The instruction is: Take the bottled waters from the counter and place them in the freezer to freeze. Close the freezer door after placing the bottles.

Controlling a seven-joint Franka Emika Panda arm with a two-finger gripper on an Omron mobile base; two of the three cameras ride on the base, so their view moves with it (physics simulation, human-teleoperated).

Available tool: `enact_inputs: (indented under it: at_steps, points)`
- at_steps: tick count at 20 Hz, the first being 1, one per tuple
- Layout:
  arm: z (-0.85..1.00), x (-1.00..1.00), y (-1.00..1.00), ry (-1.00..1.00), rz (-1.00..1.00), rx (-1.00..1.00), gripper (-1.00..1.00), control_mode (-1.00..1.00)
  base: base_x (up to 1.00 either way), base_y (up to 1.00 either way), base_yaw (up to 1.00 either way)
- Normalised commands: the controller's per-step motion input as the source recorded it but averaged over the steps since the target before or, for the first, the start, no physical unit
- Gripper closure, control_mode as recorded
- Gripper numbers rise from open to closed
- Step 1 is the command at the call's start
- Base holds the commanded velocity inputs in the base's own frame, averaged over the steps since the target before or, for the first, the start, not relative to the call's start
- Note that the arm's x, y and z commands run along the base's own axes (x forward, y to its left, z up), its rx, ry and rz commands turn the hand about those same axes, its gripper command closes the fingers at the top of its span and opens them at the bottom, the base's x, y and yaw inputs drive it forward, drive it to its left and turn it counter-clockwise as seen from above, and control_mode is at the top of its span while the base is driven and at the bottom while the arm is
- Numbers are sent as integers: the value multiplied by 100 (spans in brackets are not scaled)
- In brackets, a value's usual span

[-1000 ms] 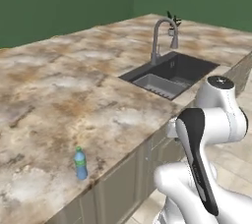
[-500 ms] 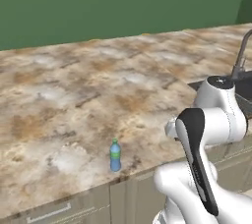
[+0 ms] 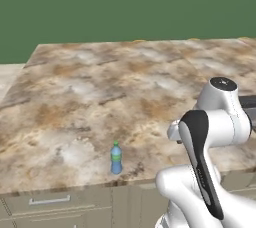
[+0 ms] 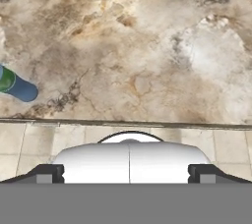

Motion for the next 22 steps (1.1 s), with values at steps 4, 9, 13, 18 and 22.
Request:
enact_inputs:
  at_steps: [4, 9, 13, 18, 22]
  points:
    - [0, 0, 0, 0, 0, 0, -100, 100, -8, -35, 6]
    - [0, 0, 0, 0, 0, 0, -100, 100, 0, -5, -6]
    - [0, 0, 0, 0, 0, 0, -100, 100, 0, 7, -20]
    - [0, 0, 0, 0, 0, 0, -100, 100, 0, 22, -23]
    - [0, 0, 0, 0, 0, 0, -100, 100, -7, 40, -18]
